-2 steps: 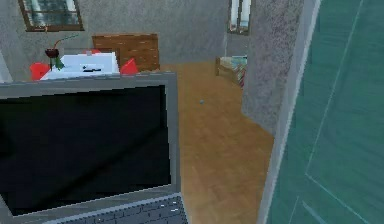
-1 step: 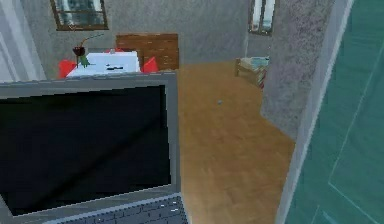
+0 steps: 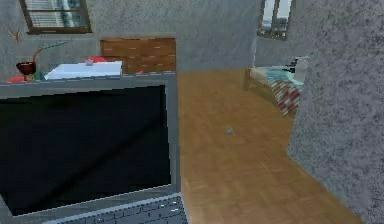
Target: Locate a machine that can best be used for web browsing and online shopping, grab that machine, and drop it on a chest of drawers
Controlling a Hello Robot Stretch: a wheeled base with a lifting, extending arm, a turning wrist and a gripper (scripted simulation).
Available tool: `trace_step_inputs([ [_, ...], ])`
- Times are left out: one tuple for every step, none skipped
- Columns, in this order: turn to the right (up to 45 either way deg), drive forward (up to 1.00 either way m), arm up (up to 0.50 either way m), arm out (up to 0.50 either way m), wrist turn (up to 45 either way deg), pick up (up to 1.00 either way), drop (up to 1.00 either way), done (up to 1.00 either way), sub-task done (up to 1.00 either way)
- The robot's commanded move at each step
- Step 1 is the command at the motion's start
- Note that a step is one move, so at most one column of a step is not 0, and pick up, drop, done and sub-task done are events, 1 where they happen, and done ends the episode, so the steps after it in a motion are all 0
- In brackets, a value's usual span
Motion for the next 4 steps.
trace_step_inputs([
  [-3.0,0.00,0.00,0.00,0.0,0.00,0.00,0.00,0.00],
  [0.0,1.00,0.00,0.00,0.0,0.00,0.00,0.00,0.00],
  [0.0,1.00,0.00,0.00,0.0,0.00,0.00,0.00,0.00],
  [0.0,0.55,0.00,0.00,0.0,0.00,0.00,0.00,0.00],
])
